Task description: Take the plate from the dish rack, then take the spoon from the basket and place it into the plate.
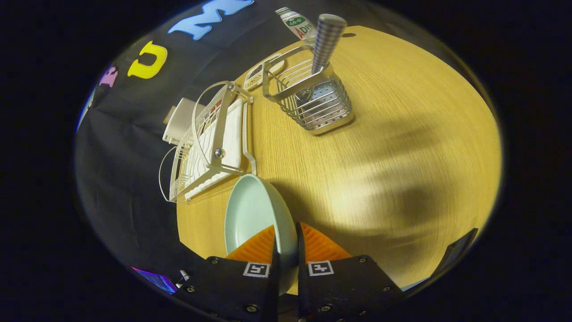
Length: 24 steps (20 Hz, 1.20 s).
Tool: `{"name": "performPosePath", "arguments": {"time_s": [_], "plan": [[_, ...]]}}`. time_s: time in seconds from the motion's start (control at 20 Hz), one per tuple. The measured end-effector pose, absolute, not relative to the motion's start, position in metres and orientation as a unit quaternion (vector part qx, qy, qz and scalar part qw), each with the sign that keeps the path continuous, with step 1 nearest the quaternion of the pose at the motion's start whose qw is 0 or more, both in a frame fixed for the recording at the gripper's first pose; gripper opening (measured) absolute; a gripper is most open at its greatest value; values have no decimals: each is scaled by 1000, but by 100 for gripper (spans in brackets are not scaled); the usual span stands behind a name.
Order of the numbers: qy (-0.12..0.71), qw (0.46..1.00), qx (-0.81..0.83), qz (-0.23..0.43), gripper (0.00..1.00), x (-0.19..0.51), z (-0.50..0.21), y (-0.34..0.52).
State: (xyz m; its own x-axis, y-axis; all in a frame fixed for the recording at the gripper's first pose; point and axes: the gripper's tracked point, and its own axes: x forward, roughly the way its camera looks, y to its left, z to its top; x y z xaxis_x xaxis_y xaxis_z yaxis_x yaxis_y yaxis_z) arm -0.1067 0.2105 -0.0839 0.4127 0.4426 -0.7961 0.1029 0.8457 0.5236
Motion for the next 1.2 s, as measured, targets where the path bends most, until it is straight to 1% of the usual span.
{"name": "performPosePath", "arguments": {"time_s": [0.1,0.15,0.2,0.25,0.5,0.7,0.75,0.8,0.9,1.1,1.2], "plan": [[532,810,228,97,23,-110,-90,199],[526,815,223,98,22,-109,-88,198],[514,824,216,98,29,-107,-83,194],[498,839,199,95,31,-105,-76,188],[370,919,105,87,32,-85,-16,154],[274,957,52,77,32,-72,34,134],[254,962,46,83,33,-72,46,133],[238,967,34,84,60,-71,57,131],[195,979,12,66,99,-64,74,118],[122,991,23,49,100,-36,83,103],[111,993,24,34,100,-26,74,94]]}}
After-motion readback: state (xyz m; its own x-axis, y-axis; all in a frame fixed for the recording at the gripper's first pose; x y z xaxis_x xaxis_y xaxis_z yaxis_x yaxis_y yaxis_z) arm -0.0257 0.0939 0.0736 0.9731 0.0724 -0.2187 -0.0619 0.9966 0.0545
